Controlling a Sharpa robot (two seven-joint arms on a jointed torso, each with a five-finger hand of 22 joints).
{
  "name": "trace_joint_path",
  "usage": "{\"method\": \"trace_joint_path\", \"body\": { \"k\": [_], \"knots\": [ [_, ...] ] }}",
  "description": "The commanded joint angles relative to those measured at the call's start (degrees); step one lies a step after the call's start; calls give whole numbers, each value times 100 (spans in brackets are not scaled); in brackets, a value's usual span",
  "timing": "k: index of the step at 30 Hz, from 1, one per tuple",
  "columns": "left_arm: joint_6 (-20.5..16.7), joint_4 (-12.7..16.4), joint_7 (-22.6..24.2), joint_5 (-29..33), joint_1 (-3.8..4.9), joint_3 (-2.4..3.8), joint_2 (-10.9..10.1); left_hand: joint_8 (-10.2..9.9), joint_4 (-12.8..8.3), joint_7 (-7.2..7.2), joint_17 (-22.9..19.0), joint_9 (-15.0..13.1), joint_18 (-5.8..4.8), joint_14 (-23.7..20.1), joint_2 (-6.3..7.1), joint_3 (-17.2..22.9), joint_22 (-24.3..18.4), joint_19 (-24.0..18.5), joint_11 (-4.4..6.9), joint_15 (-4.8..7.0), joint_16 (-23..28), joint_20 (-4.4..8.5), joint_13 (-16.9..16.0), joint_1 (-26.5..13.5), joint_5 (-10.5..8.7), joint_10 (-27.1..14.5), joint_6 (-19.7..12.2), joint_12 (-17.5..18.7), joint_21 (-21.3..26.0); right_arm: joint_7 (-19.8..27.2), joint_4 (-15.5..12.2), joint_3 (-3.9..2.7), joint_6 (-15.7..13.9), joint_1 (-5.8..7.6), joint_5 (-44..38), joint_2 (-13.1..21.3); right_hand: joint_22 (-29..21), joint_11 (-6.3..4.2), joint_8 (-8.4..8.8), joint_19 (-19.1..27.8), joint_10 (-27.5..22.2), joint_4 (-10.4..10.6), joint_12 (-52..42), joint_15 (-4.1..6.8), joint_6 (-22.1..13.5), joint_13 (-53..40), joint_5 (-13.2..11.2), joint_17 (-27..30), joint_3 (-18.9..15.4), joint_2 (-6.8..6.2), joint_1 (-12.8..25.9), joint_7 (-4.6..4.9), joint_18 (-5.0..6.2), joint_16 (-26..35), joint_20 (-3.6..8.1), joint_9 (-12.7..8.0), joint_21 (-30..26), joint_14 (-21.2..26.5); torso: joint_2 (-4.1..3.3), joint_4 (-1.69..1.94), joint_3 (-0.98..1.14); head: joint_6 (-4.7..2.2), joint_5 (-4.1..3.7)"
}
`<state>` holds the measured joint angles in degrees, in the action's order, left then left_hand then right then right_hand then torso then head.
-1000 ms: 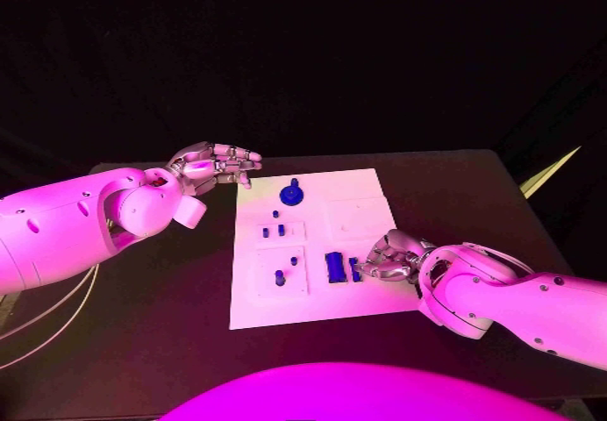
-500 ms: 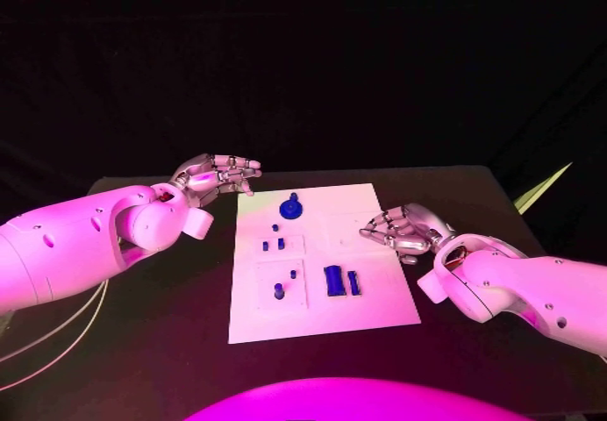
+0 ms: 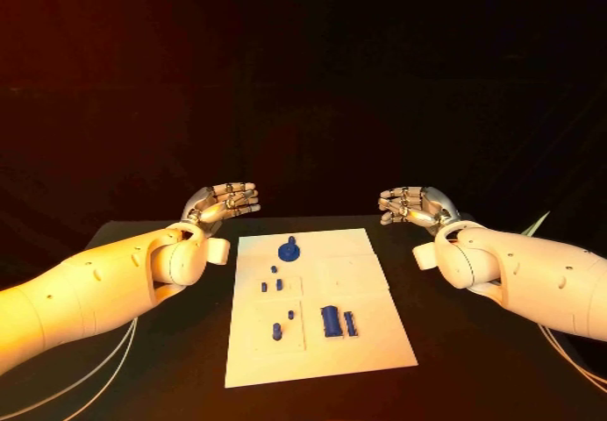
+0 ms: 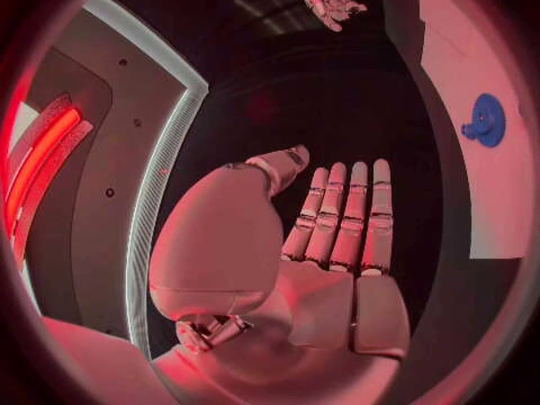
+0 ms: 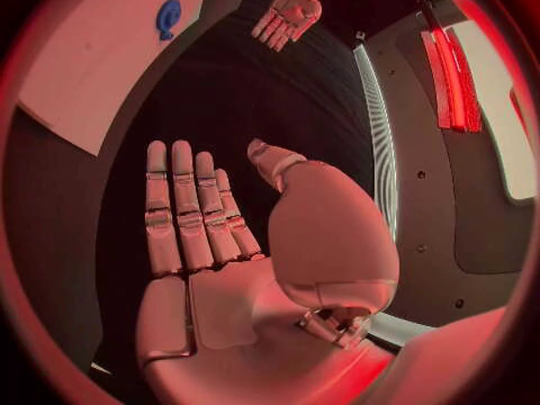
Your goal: Assemble the parts on the task board
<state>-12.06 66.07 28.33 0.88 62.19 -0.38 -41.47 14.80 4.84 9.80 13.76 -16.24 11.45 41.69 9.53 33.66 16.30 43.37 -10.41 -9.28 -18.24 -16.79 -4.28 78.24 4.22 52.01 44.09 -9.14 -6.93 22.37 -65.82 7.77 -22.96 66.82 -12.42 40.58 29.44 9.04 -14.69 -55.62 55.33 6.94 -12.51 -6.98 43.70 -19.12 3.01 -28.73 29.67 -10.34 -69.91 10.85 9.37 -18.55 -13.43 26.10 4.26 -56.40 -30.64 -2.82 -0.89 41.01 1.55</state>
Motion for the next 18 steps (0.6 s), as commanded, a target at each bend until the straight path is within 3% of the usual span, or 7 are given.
{"method": "trace_joint_path", "body": {
  "k": [1, 2, 3, 9, 10, 12, 18],
  "knots": [
    [-107, -173, 140, 74, -27, 6, 133, -78, 112, -62, -101, 76, -216, -43, 65, -207, -157, -157, 45, 8, 203, 12, 64, -55, 95, -36, -94, 147, 179, 113, 296, -10, 201, 5, 233, -134, -388, 70, 194, 298, -148, -103, 196, -59, 149, 355, 94, 228, 19, 63, -80, 71, 118, 412, -61, -121, -69, 180, 103, 32, -6, -117, -4],
    [-129, -236, 170, 88, -35, 7, 181, -107, 120, -70, -154, 117, -260, -98, 54, -251, -278, -185, 78, 25, 361, 10, 67, -46, 95, -72, -96, 255, 294, 131, 386, -14, 247, 6, 284, -179, -691, 99, 253, 323, -133, -139, 286, -92, 181, 607, 90, 374, -33, 69, -93, 66, 130, 590, -94, -195, -71, 172, 110, 35, -2, -144, -3],
    [-87, -177, 102, 56, -31, 0, 138, -1480, -484, -980, -1376, 1624, -1145, -4169, -953, -3366, -1630, -4337, 1041, 928, 1824, 1679, 428, -2347, -422, -5201, -4409, 914, 693, 75, 305, -10, 152, 8, 203, -134, -2944, -904, 1469, 5562, -5533, -694, 1251, 698, -4370, 1912, -301, 2873, -2967, 1034, 2070, -1085, -937, 1855, 1343, -2610, -426, 5640, 51, 15, -2, -83, -2],
    [-295, -5, 105, 46, -43, 3, 107, -1480, -484, -980, -1376, 1624, -1145, -4169, -953, -3366, -1630, -4337, 1041, 928, 1824, 1679, 428, -3326, -422, -5201, -4409, 914, 693, 127, 94, -69, -24, -45, 284, -92, -2944, -904, 1469, 5562, -5533, -694, 1251, 698, -4370, 1912, -301, 2873, -2967, 1034, 2888, -1085, -937, 1855, 1343, -2610, -426, 5640, 31, 64, 14, -189, -30],
    [-373, 59, 106, 42, -47, 4, 96, -1480, -484, -980, -1376, 1624, -1145, -4169, -953, -3366, -1630, -4337, 1041, 928, 1824, 1679, 428, -3517, -422, -5201, -4409, 914, 693, 146, 18, -91, -87, -63, 313, -77, -2944, -904, 1469, 5562, -5533, -694, 1251, 698, -4370, 1912, -301, 2873, -2967, 1034, 6991, -1085, -937, 1855, 1343, -2610, -426, 5640, 25, 81, 20, -227, -40],
    [-609, 253, 109, 32, -60, 7, 61, -1480, -484, -980, -1376, 1624, -1145, -4169, -953, -3366, -1630, -4337, 1041, 928, 1824, 1679, 428, -7824, -422, -5201, -4409, 914, 693, 204, -219, -157, -285, -122, 403, -29, -2944, -904, 1469, 5562, -5533, -694, 1251, 698, -4370, 1912, -301, 2873, -2967, 1034, 6991, -1085, -937, 1855, 1343, -2610, -426, 5640, 3, 136, 39, -345, -71],
    [-1481, 970, 122, -9, -108, 17, -68, -1480, -484, -980, -1376, 1624, -1145, -4169, -953, -3366, -1630, -4337, 1041, 928, 1824, 1679, 428, -7824, -422, -5201, -4409, 914, 693, 417, -1089, -403, -1011, -338, 736, 145, -2944, -904, 1469, 5562, -5533, -694, 1251, 698, -4370, 1912, -301, 2873, -2967, 1034, 6991, -1085, -937, 1855, 1343, -2610, -426, 5640, -43, 255, 80, -605, -140]
  ]
}}
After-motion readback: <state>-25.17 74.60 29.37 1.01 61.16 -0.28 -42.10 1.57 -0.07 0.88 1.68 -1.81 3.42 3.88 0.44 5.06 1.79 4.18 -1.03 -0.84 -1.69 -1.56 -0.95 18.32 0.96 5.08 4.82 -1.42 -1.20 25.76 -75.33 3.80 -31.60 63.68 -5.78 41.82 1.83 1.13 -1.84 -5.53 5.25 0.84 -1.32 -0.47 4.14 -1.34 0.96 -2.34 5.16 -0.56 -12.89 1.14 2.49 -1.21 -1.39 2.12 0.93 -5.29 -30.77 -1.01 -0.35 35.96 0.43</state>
